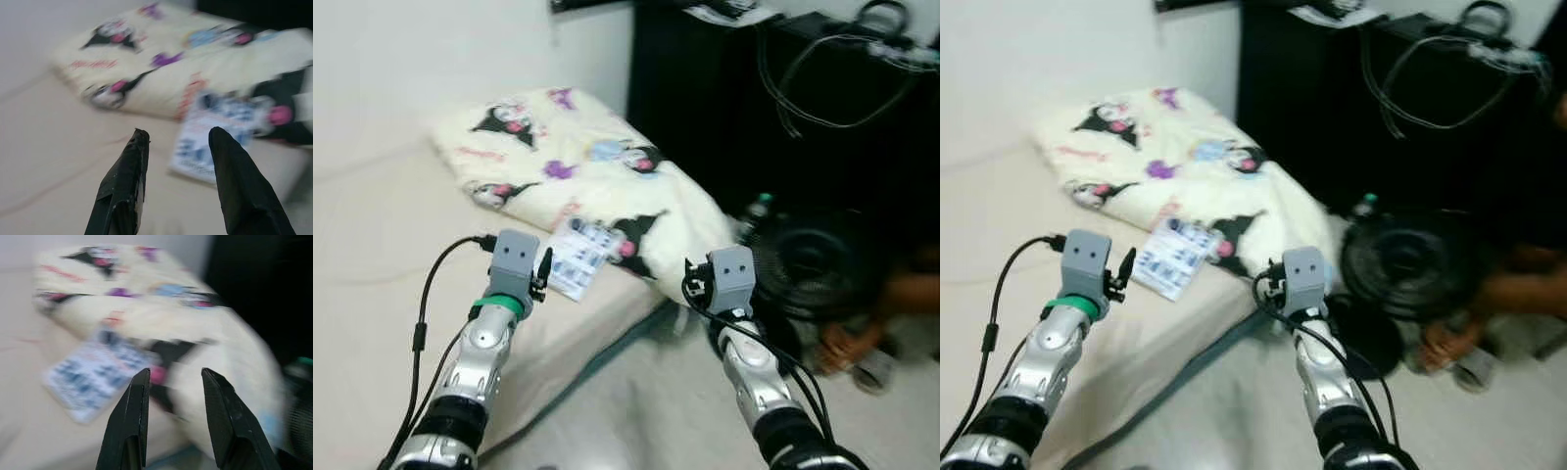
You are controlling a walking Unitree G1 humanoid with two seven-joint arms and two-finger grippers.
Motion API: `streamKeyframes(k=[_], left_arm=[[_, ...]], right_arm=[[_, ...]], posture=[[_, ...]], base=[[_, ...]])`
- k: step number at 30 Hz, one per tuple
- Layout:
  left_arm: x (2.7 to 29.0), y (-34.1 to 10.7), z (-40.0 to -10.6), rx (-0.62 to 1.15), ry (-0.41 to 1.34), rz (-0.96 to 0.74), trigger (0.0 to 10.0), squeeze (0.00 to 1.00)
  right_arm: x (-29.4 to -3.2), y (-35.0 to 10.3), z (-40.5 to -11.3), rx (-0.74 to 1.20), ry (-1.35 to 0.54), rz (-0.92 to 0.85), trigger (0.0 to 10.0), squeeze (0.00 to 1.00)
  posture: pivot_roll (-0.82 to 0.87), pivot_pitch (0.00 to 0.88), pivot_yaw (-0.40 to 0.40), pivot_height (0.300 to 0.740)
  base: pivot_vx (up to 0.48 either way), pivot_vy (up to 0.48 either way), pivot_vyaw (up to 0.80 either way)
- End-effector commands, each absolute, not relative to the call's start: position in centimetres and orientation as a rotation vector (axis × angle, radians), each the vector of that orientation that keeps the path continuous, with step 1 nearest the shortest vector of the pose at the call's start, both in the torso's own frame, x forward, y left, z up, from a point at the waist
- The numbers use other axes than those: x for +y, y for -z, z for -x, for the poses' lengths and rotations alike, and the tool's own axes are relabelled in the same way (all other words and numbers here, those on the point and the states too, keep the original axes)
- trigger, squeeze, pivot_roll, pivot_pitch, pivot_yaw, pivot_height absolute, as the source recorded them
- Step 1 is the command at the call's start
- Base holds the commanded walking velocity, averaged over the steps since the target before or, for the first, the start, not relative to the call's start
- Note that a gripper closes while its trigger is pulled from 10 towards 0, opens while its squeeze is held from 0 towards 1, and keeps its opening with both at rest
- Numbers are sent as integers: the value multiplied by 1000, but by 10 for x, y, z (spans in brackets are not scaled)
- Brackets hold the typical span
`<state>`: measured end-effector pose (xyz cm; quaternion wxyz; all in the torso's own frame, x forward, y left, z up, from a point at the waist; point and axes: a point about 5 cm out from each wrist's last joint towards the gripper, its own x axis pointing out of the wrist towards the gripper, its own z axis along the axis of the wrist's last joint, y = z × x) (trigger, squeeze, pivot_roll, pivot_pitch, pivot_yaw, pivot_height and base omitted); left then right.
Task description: Clean up the room
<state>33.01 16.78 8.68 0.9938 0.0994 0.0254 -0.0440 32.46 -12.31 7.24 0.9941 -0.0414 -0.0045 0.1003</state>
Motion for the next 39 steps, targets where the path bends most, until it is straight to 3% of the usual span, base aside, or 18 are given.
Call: streamKeyframes(k=[1, 39], left_arm=[[164, -82, -329, 73, 96, -200, 10000, 0], [148, -87, -329, 61, 191, -222, 10000, 0]], right_arm=[[-130, -66, -322, 20, -191, 100, 10000, 0], [-128, -65, -320, 21, -206, 78, 10000, 0]], posture=[[-1, 4, 28, 735], [-12, 9, 42, 735]], base=[[0, 0, 800], [0, 0, 781]])
